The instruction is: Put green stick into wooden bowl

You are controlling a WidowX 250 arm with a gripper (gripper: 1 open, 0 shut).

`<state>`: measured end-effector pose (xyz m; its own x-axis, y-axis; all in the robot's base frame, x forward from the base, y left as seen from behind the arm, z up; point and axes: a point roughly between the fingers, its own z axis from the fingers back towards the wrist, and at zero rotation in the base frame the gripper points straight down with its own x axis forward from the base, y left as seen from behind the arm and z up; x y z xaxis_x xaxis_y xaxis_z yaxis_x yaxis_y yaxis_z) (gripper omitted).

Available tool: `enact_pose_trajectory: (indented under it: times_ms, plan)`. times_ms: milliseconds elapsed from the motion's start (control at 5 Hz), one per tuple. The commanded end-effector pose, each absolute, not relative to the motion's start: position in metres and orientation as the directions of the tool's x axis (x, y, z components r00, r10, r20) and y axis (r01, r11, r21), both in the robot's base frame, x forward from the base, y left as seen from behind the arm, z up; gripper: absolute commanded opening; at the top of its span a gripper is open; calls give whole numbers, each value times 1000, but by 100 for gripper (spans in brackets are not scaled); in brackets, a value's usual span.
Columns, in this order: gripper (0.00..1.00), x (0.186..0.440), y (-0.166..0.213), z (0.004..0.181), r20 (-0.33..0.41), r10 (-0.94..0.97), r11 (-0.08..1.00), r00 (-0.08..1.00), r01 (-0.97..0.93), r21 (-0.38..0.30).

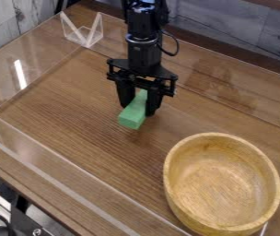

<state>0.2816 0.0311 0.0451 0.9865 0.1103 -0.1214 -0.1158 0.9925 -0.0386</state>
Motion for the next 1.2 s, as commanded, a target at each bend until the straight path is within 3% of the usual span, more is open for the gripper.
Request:
enact_pose_trajectory:
  times_ms: [0,600,1000]
  plan:
    - [0,292,32,75,-29,126,991,992,-127,-42]
    - [0,270,-13,88,-46,42,996,998,-46,-77]
    - [0,253,-74,75,-47,-28,996,998,24,-84]
